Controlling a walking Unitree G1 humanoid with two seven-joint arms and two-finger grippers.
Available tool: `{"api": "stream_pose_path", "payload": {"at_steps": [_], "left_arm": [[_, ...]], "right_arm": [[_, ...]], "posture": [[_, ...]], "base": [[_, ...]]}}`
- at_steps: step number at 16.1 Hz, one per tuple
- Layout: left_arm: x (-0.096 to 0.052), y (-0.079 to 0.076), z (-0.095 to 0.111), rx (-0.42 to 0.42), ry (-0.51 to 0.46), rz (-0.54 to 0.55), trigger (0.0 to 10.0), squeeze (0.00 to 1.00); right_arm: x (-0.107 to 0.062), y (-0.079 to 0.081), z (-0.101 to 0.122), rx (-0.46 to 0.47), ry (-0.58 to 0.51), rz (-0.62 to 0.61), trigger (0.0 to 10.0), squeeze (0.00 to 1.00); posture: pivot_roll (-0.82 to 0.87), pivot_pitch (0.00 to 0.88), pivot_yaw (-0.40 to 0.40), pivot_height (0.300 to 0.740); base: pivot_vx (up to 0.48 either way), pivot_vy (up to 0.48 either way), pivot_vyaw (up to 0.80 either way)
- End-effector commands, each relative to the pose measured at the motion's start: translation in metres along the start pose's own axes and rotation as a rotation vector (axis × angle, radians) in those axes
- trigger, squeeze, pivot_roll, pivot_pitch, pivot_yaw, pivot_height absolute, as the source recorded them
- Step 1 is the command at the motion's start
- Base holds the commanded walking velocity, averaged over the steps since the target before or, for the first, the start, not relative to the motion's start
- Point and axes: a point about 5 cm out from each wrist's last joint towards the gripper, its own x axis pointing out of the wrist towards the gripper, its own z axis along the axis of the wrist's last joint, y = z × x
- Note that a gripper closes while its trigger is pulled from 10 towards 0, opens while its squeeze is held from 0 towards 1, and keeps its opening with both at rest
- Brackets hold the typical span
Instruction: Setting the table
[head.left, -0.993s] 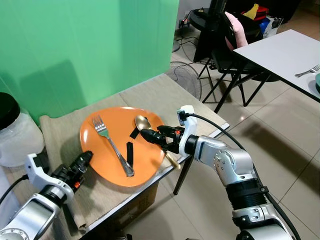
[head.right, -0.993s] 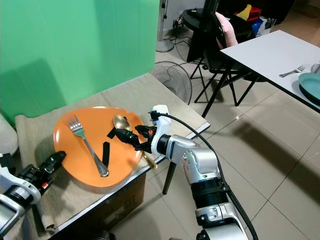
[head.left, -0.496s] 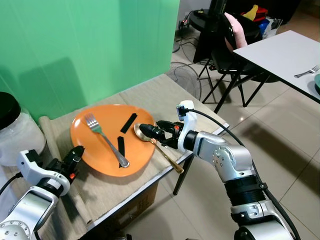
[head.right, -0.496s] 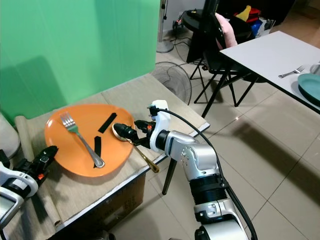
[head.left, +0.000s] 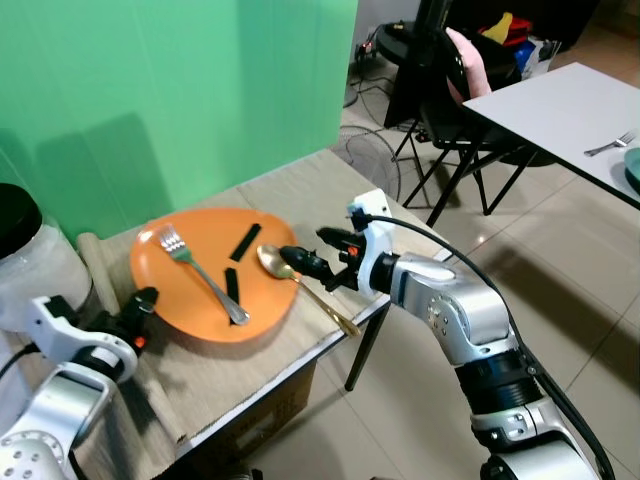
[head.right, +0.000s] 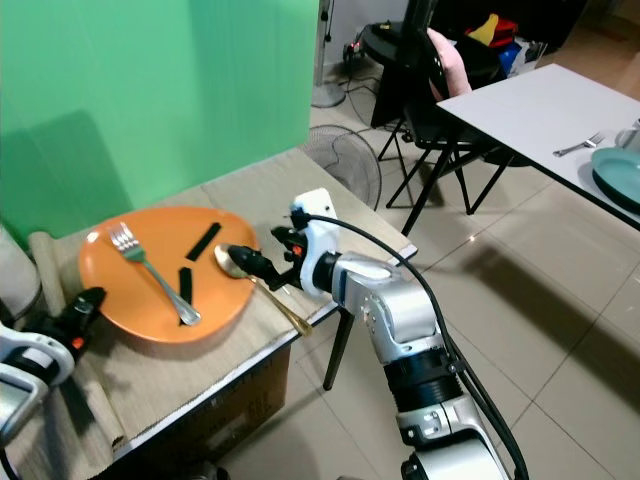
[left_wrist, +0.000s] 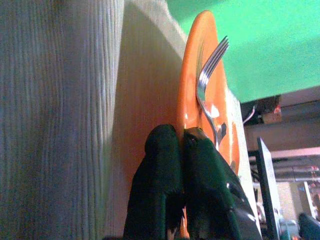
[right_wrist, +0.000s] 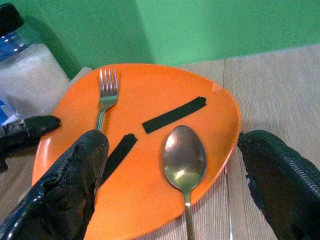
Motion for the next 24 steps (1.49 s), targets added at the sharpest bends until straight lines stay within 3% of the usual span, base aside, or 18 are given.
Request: {"api": "stream_pose_path", "payload": {"at_steps": [1, 2, 3, 4, 6, 7, 10, 14, 20, 24], "left_arm": [[0.000, -0.003, 0.010, 0.015, -0.046, 0.008, 0.0, 0.00], [0.001, -0.004, 0.014, 0.046, -0.053, 0.013, 0.0, 0.00], [0.001, -0.004, 0.015, 0.065, -0.049, 0.020, 0.0, 0.00], [0.001, -0.004, 0.014, 0.067, -0.046, 0.021, 0.0, 0.00], [0.001, -0.006, 0.011, 0.168, -0.013, 0.032, 0.0, 0.00], [0.001, -0.011, 0.011, 0.258, 0.001, 0.033, 0.0, 0.00], [-0.001, -0.028, 0.014, 0.393, -0.009, 0.007, 0.0, 0.00], [0.001, -0.037, 0.040, 0.410, -0.118, 0.033, 0.0, 0.00], [-0.001, -0.041, 0.063, 0.480, -0.170, 0.065, 0.0, 0.00], [-0.007, -0.064, 0.075, 0.623, -0.199, -0.011, 0.0, 0.00]], "right_arm": [[-0.002, 0.003, 0.011, -0.105, -0.017, 0.001, 10.0, 0.00], [-0.003, 0.009, 0.005, -0.238, 0.054, 0.034, 10.0, 0.00], [-0.004, 0.011, 0.000, -0.299, 0.104, 0.047, 10.0, 0.00], [-0.004, 0.012, -0.003, -0.326, 0.130, 0.050, 10.0, 0.00], [-0.001, 0.009, -0.019, -0.406, 0.228, 0.007, 10.0, 0.00], [0.002, 0.010, -0.022, -0.401, 0.225, -0.006, 10.0, 0.00], [0.004, 0.012, -0.021, -0.378, 0.202, -0.026, 10.0, 0.00], [0.004, 0.008, -0.020, -0.345, 0.192, -0.051, 10.0, 0.00], [0.004, 0.006, -0.019, -0.346, 0.187, -0.062, 10.0, 0.00], [0.004, 0.003, -0.013, -0.343, 0.163, -0.076, 10.0, 0.00]], "posture": [[-0.04, 0.015, -0.057, 0.740], [-0.04, 0.015, -0.057, 0.740], [-0.05, 0.015, -0.055, 0.740], [-0.05, 0.015, -0.055, 0.740], [-0.05, 0.016, -0.056, 0.740], [-0.05, 0.018, -0.057, 0.740], [-0.04, 0.018, -0.058, 0.740], [-0.04, 0.018, -0.056, 0.740], [-0.04, 0.017, -0.056, 0.740], [-0.04, 0.011, -0.055, 0.740]], "base": [[0.000, 0.000, 0.00], [0.000, 0.000, 0.00], [0.000, 0.000, 0.00], [0.000, 0.000, 0.00], [0.000, 0.000, 0.00], [0.000, 0.000, 0.00], [0.000, 0.000, 0.00], [0.000, 0.000, 0.00], [0.000, 0.000, 0.00], [0.000, 0.000, 0.00]]}}
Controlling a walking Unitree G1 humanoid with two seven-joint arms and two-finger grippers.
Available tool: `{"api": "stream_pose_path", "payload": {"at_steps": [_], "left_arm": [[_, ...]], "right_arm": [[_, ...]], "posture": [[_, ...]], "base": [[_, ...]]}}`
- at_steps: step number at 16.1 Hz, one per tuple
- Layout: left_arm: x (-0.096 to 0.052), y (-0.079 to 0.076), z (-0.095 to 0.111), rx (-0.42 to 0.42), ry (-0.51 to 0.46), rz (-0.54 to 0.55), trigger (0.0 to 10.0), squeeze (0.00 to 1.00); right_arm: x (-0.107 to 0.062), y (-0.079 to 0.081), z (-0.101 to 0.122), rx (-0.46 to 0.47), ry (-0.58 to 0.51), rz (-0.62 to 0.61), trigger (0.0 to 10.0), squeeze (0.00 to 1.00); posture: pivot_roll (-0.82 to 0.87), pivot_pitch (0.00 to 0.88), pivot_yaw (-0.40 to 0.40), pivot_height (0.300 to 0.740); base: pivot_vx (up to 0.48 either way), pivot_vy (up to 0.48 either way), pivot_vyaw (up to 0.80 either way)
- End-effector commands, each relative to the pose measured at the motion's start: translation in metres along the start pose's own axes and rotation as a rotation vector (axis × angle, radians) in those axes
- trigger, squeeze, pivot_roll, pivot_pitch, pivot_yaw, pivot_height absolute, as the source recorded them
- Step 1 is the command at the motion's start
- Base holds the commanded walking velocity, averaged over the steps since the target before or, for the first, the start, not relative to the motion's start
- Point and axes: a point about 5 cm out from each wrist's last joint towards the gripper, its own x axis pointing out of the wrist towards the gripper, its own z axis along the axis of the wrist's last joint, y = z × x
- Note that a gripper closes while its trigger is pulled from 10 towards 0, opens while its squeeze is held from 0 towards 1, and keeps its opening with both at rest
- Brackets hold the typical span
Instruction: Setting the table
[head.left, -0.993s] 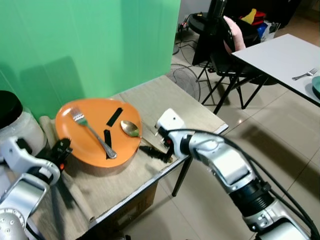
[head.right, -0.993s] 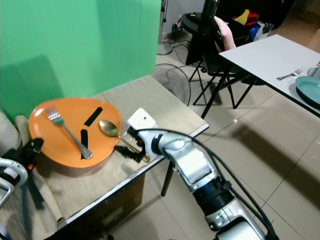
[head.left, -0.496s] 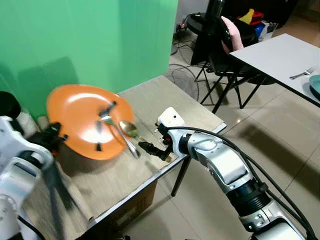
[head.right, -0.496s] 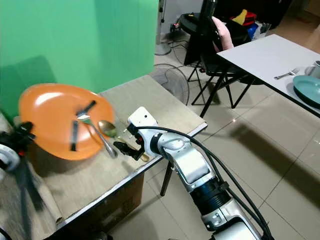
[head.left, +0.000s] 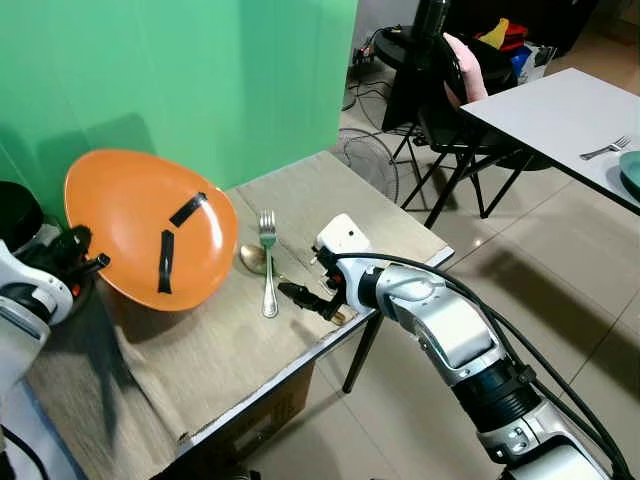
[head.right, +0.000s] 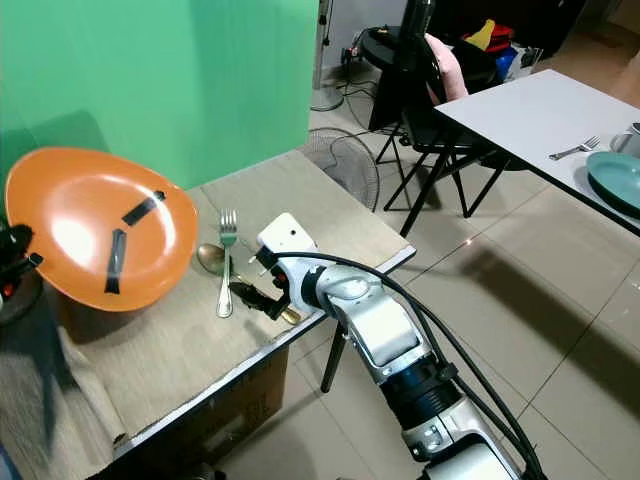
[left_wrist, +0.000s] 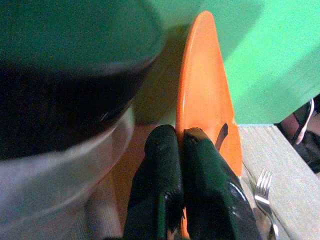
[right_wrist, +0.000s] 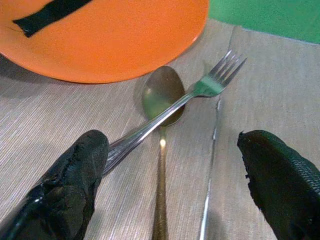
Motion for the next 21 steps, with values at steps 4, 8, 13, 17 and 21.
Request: {"api": "stream_pose_path", "payload": {"at_steps": [4, 8, 13, 17, 21], "left_arm": [[-0.007, -0.022, 0.030, 0.123, -0.116, -0.103, 0.0, 0.00], [-0.015, -0.041, 0.052, 0.051, -0.270, -0.239, 0.0, 0.00], [-0.015, -0.062, 0.043, -0.242, -0.316, -0.380, 0.0, 0.00], [-0.005, -0.080, 0.010, -0.336, -0.252, -0.446, 0.0, 0.00], [-0.004, -0.106, -0.003, -0.435, -0.242, -0.541, 0.0, 0.00]], "right_arm": [[-0.004, -0.012, 0.014, -0.011, -0.057, -0.050, 10.0, 0.00], [-0.011, -0.022, 0.030, 0.111, -0.188, -0.122, 10.0, 0.00], [-0.024, -0.028, 0.046, 0.335, -0.381, -0.116, 10.0, 0.07], [-0.060, -0.047, 0.039, 0.649, -0.559, -0.113, 10.0, 1.00], [-0.095, -0.055, 0.027, 0.627, -0.574, -0.235, 10.0, 1.00]], "posture": [[-0.03, 0.009, -0.054, 0.740], [-0.02, 0.002, -0.056, 0.740], [0.00, 0.000, -0.053, 0.740], [0.00, 0.006, -0.039, 0.740], [0.00, 0.028, -0.024, 0.740]], "base": [[0.000, 0.000, 0.00], [0.000, 0.000, 0.00], [0.000, 0.000, 0.00], [0.000, 0.000, 0.00], [0.000, 0.000, 0.00]]}}
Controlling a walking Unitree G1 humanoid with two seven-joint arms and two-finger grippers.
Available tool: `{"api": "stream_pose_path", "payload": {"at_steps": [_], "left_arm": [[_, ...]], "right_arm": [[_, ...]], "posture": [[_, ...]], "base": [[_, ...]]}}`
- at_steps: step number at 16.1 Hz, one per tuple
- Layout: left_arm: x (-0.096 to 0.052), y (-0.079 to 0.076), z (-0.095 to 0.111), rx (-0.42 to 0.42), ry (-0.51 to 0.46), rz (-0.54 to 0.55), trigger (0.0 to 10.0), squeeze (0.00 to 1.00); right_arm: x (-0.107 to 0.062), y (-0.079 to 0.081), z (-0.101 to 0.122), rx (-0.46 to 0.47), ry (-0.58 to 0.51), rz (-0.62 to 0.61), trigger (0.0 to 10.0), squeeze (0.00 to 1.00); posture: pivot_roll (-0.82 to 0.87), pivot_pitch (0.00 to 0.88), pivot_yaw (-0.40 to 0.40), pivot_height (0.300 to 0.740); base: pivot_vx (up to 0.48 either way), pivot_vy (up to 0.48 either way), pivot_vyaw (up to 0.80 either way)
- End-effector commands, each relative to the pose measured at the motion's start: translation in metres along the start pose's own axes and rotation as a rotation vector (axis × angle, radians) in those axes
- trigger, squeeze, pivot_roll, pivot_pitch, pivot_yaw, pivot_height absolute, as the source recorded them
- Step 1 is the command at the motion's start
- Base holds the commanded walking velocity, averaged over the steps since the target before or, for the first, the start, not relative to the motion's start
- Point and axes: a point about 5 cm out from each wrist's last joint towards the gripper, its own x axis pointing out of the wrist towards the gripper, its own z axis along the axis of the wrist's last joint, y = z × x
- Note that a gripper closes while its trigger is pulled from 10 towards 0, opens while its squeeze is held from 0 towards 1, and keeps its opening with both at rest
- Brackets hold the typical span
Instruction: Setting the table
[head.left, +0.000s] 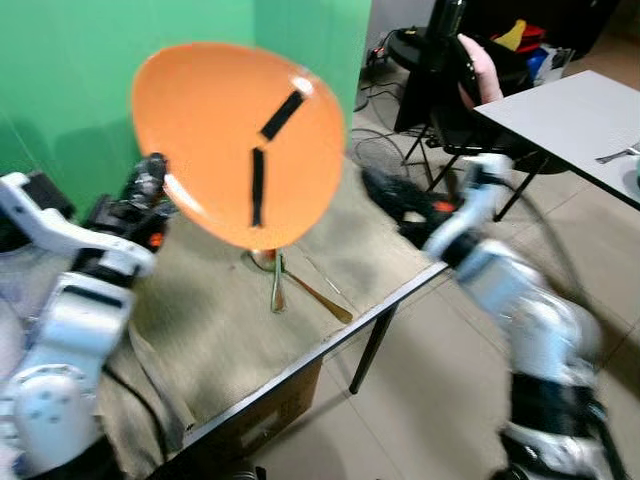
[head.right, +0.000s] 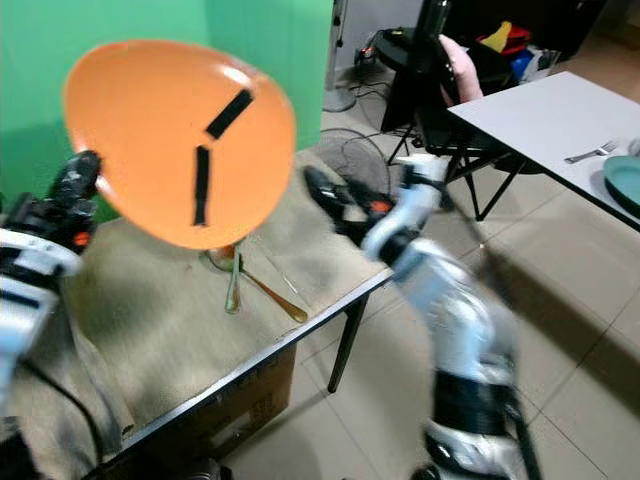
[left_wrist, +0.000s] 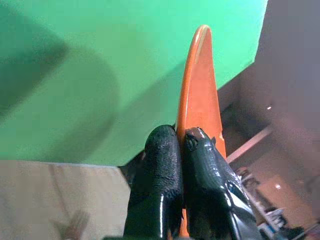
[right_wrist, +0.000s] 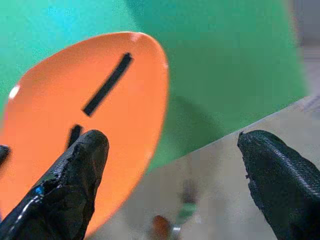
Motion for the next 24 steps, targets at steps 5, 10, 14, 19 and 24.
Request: {"api": "stream_pose_path", "payload": {"at_steps": [5, 10, 14, 19, 24], "left_arm": [[0.001, -0.017, -0.018, -0.005, 0.062, -0.107, 0.0, 0.00], [-0.009, -0.021, -0.017, -0.060, 0.107, -0.203, 0.0, 0.00], [-0.010, -0.025, -0.012, -0.147, 0.082, -0.269, 0.0, 0.00], [-0.014, -0.024, -0.019, -0.155, 0.182, -0.305, 0.0, 0.00], [-0.010, -0.020, -0.014, -0.162, 0.190, -0.302, 0.0, 0.00]], "right_arm": [[-0.003, 0.009, -0.005, 0.118, 0.013, -0.014, 10.0, 0.00], [0.010, 0.010, -0.003, 0.324, 0.070, 0.150, 10.0, 0.00], [0.012, 0.014, -0.008, 0.413, 0.157, 0.234, 5.0, 0.00], [0.011, 0.018, 0.000, 0.525, 0.117, 0.355, 0.0, 0.00], [0.005, 0.025, 0.004, 0.545, 0.115, 0.451, 0.0, 0.00]], "posture": [[-0.01, 0.034, -0.007, 0.740], [0.00, 0.030, -0.022, 0.740], [0.01, 0.028, -0.034, 0.740], [0.00, 0.027, -0.032, 0.740], [0.00, 0.026, -0.025, 0.740]], "base": [[0.000, 0.000, 0.00], [0.000, 0.000, 0.00], [0.000, 0.000, 0.00], [0.000, 0.000, 0.00], [0.000, 0.000, 0.00]]}}
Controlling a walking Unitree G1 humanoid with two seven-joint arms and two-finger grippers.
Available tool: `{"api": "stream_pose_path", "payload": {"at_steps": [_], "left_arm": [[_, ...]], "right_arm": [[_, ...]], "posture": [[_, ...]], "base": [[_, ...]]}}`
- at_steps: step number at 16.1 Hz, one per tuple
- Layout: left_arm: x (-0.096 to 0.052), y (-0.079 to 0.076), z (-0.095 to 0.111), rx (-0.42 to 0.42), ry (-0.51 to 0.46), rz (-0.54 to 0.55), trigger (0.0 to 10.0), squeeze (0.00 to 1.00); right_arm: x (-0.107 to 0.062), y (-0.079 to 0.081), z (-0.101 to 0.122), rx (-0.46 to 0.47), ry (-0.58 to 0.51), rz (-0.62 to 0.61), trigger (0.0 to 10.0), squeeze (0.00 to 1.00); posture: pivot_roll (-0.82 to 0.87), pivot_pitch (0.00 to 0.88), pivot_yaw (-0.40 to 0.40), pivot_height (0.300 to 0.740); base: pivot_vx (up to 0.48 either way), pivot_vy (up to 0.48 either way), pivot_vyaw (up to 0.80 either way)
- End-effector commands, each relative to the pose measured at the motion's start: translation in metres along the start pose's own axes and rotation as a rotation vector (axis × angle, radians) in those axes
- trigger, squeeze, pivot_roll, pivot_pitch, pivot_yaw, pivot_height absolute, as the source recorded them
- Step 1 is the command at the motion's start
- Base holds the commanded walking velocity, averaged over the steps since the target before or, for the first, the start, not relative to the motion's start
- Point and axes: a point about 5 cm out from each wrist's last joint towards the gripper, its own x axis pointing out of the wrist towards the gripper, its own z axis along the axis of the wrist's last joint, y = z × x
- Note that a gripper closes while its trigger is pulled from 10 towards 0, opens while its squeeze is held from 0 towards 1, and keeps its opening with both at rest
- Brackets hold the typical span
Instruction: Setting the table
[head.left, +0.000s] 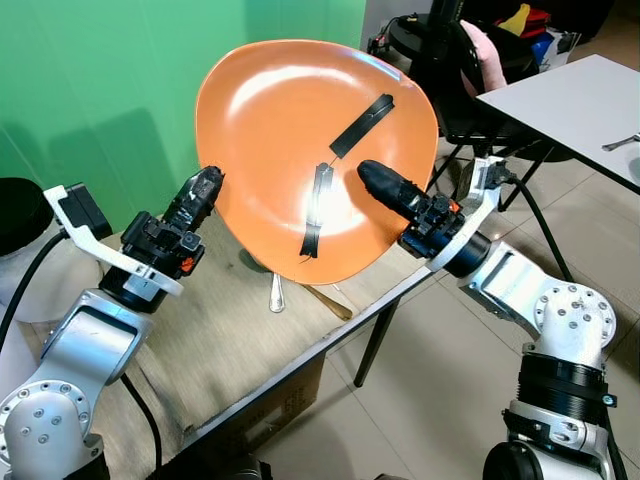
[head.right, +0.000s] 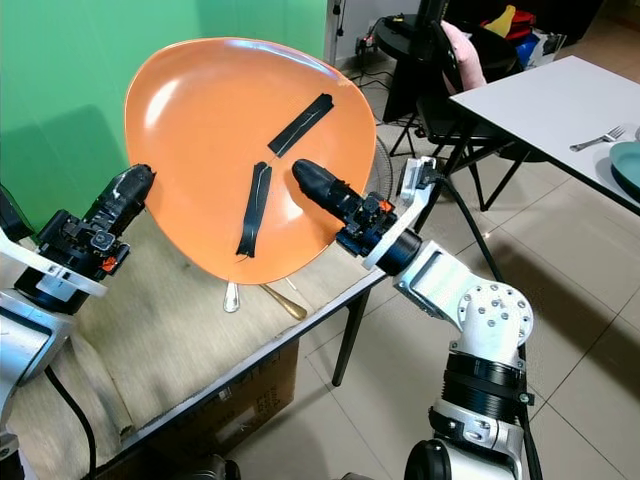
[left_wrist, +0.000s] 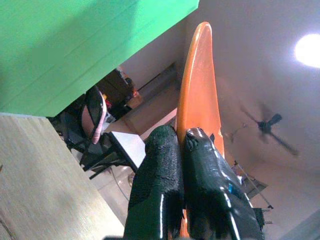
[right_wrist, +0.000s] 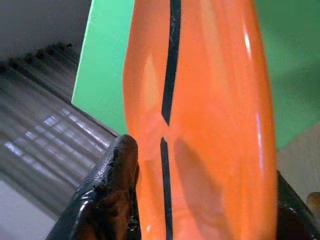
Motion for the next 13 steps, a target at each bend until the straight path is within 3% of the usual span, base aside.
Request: {"api": "stream_pose_path", "payload": {"at_steps": [1, 6, 7, 8, 9, 10, 11, 13], "left_arm": [[0.0050, -0.0074, 0.0017, -0.001, 0.004, -0.055, 0.0, 0.00], [0.0055, -0.0067, 0.0023, 0.006, 0.012, -0.051, 0.0, 0.00], [0.0056, -0.0064, 0.0026, 0.009, 0.016, -0.049, 1.3, 0.00], [0.0057, -0.0063, 0.0026, 0.011, 0.018, -0.049, 2.0, 0.00], [0.0059, -0.0062, 0.0027, 0.019, 0.024, -0.048, 3.9, 0.00], [0.0060, -0.0066, 0.0027, 0.023, 0.028, -0.050, 4.5, 0.00], [0.0068, -0.0065, 0.0027, 0.035, 0.038, -0.048, 10.0, 0.00], [0.0078, -0.0059, 0.0016, 0.038, 0.060, -0.046, 10.0, 0.00]], "right_arm": [[0.0032, 0.0074, 0.0014, -0.015, 0.010, 0.032, 0.0, 0.00], [0.0029, 0.0065, 0.0023, -0.014, 0.007, 0.027, 0.0, 0.00], [0.0029, 0.0060, 0.0022, -0.015, 0.008, 0.023, 0.0, 0.00], [0.0029, 0.0059, 0.0021, -0.015, 0.008, 0.023, 0.0, 0.00], [0.0028, 0.0058, 0.0017, -0.017, 0.008, 0.021, 0.0, 0.00], [0.0027, 0.0058, 0.0017, -0.018, 0.008, 0.020, 0.0, 0.00], [0.0025, 0.0055, 0.0019, -0.021, 0.006, 0.018, 0.0, 0.00], [0.0023, 0.0053, 0.0019, -0.026, 0.005, 0.014, 0.0, 0.00]], "posture": [[0.00, 0.025, -0.024, 0.740], [0.00, 0.024, -0.023, 0.740], [0.00, 0.022, -0.021, 0.740], [0.00, 0.021, -0.020, 0.740], [0.00, 0.021, -0.020, 0.740], [0.00, 0.021, -0.020, 0.740], [0.00, 0.016, -0.018, 0.740], [0.00, 0.007, -0.016, 0.740]], "base": [[0.000, 0.000, 0.00], [0.000, 0.000, 0.00], [0.000, 0.000, 0.00], [0.000, 0.000, 0.00], [0.000, 0.000, 0.00], [0.000, 0.000, 0.00], [0.000, 0.000, 0.00], [0.000, 0.000, 0.00]]}}
